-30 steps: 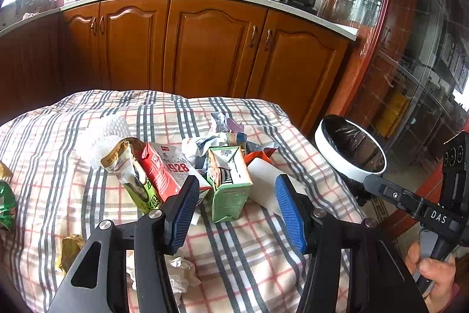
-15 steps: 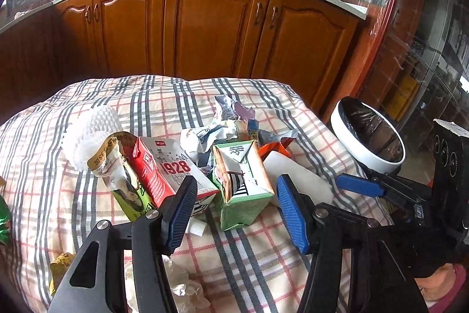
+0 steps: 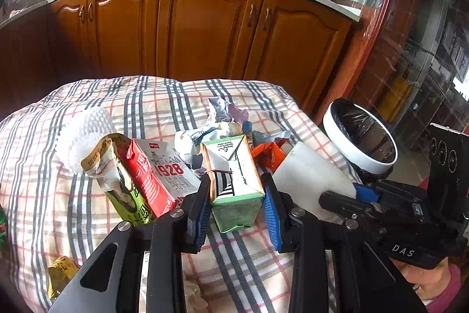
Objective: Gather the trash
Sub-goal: 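Grasp the green juice carton with the left tool while the right tool grasps the white foam block, then carry the carton with the left tool while the right tool carries the foam block, releasing both into the bin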
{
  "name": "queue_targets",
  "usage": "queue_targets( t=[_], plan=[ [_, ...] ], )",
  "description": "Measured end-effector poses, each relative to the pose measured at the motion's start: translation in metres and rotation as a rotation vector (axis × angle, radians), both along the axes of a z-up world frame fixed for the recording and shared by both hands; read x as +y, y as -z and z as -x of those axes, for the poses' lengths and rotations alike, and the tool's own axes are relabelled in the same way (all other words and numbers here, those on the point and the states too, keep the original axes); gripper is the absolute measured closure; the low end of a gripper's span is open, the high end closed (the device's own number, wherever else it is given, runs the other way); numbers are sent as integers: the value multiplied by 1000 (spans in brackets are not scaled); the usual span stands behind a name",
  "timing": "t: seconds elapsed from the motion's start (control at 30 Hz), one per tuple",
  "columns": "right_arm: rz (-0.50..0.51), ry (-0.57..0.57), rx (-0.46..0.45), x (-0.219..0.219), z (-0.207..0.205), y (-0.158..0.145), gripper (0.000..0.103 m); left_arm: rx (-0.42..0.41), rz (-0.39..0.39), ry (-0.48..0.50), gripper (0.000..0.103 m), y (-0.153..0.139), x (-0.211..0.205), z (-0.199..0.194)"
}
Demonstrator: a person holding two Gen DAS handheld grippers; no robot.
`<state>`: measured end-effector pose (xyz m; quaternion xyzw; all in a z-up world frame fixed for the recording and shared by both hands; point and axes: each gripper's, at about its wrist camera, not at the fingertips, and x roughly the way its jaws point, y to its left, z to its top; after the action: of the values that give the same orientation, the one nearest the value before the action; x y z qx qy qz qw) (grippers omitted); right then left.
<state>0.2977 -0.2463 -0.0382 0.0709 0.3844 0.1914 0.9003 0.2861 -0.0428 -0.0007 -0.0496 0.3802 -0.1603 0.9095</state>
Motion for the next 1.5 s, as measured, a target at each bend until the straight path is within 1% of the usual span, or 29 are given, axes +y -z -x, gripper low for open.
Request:
queue_targets(
  t=[0.17,0.27,0.47,0.77,1.17,1.37,1.5],
  plan=[
    [-67,89,-40,-32,25,-19,73,-50,24,58,72,-17,-11,16],
    [-91,154,-47,-54,38,-25,73,-61,30,93,72,-19,-21,21],
    [-97,261,-49,-88,57,-32,73,-68,33,153,72,-22,-43,22],
    [-104,351,-65,-121,79,-37,73,-65,26,220,72,-25,-73,12],
    [-98,454,-66,-161,79,-40,73,-55,21,291,72,-26,-119,-24],
    [-82,488,-54,-181,67,-42,73,-67,7,317,72,-27,-149,-44],
    [-79,503,-36,-196,54,-44,73,-63,-9,336,72,-28,-171,-66]
  ],
)
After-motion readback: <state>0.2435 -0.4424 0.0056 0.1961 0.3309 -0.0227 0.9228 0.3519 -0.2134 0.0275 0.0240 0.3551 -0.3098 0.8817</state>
